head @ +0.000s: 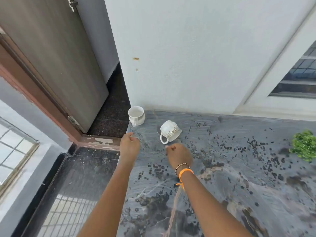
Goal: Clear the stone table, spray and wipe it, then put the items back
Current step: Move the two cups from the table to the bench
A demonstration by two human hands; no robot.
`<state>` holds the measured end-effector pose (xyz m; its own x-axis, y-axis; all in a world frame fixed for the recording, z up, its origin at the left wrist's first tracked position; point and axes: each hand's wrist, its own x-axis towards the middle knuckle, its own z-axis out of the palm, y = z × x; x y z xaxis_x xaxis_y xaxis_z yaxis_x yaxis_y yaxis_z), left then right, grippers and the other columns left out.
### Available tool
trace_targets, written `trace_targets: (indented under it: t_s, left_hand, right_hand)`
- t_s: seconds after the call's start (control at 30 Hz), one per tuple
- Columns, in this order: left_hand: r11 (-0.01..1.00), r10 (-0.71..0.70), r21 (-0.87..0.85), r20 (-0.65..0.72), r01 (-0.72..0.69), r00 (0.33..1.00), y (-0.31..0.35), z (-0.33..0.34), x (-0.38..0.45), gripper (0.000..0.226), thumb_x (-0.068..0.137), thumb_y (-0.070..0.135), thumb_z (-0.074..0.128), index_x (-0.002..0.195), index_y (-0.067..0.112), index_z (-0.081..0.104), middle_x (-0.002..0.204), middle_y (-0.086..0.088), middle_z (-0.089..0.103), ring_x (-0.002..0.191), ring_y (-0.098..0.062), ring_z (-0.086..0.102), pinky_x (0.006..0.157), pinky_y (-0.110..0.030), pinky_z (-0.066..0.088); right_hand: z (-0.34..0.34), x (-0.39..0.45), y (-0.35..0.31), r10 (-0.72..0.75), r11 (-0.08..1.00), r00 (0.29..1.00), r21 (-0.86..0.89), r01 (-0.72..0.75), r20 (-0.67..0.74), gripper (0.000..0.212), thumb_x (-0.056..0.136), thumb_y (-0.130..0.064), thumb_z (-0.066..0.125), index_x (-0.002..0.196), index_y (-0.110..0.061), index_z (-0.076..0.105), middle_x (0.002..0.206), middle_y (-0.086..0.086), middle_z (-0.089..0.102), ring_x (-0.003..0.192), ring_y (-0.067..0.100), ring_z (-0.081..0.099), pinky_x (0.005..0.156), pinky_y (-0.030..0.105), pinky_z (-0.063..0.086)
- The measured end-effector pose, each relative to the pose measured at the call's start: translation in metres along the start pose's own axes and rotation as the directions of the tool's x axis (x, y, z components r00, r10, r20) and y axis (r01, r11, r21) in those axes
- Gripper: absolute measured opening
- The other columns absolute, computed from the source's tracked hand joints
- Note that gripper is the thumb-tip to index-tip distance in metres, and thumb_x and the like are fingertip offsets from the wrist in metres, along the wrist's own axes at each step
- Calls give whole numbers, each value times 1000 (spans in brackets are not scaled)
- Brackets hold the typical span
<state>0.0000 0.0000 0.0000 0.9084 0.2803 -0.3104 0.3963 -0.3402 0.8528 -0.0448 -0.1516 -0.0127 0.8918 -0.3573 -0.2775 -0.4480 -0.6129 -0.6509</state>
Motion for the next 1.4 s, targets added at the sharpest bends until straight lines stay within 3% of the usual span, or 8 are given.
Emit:
trace_targets:
  t_s: [0.13, 0.33, 0.43, 0.53, 0.7, 0.9, 1.13, 1.4]
  left_hand:
    - [990, -31, -136, 8, 32, 999, 1, 2, 31, 43, 92, 9, 39, 135, 16, 43, 108, -6, 58, 74, -17, 53, 65, -32, 41]
    - [984, -1, -178, 35, 7, 999, -4, 4, 50, 28, 92, 23, 51, 119, 19, 54, 96, 1, 56, 84, -15, 54, 70, -26, 42]
    - [989, 4, -146, 63, 6, 998, -4, 7, 56, 31, 90, 27, 56, 120, 18, 53, 94, 1, 56, 88, -16, 54, 77, -30, 42]
    - [992, 29, -121, 78, -19, 997, 1, 14, 58, 24, 90, 27, 56, 111, 16, 56, 84, 5, 54, 84, -15, 53, 76, -29, 43]
    - [995, 87, -55, 89, -83, 992, -4, 26, 36, 27, 93, 29, 50, 77, 8, 50, 66, -3, 39, 62, -15, 35, 54, -27, 27]
    - [994, 102, -53, 108, -97, 989, -17, 36, -29, 32, 90, 23, 56, 69, 1, 49, 71, -9, 45, 66, -19, 38, 59, -30, 28]
    - [993, 103, -76, 256, -87, 961, -11, 62, -107, 24, 89, 19, 58, 69, 6, 53, 75, -9, 51, 65, -18, 42, 58, -27, 33]
    - [982, 181, -51, 511, -180, 840, 7, 135, -212, 22, 87, 19, 61, 64, 16, 60, 71, -5, 57, 67, -16, 50, 63, -27, 37]
  right_hand:
    - [10, 20, -9, 197, 974, 980, 116, -194, -14, 55, 88, -41, 56, 42, -18, 36, 43, 1, 34, 41, 17, 30, 45, 23, 16]
    - [19, 36, -13, 354, 908, 935, 256, -333, -39, 28, 78, -31, 66, 58, -14, 57, 63, 8, 56, 61, 26, 50, 48, 20, 26]
    - [21, 38, -13, 393, 872, 919, 326, -365, -23, 39, 75, -34, 66, 47, -16, 45, 53, 4, 47, 55, 25, 44, 48, 21, 24]
    - [18, 37, -9, 386, 852, 921, 403, -335, -50, 40, 72, -36, 65, 47, -18, 40, 48, 0, 40, 48, 21, 37, 49, 23, 24]
    - [10, 29, 5, 262, 832, 962, 524, -182, -82, 17, 81, -22, 61, 67, -13, 58, 61, 5, 64, 61, 22, 63, 63, 33, 51]
    - [-19, 8, 27, 236, 633, 971, 755, -172, 23, 18, 88, -5, 55, 70, -10, 53, 60, 8, 60, 40, 2, 60, 42, 12, 47]
    - [-78, -44, 87, 275, 666, 959, 733, -140, -67, 11, 84, -3, 58, 73, -3, 59, 51, 3, 64, 43, 7, 64, 42, 16, 50]
    - [-156, -111, 178, 428, 639, 871, 762, -104, -240, 11, 82, -5, 59, 72, -10, 57, 56, 3, 64, 45, 6, 64, 48, 18, 55]
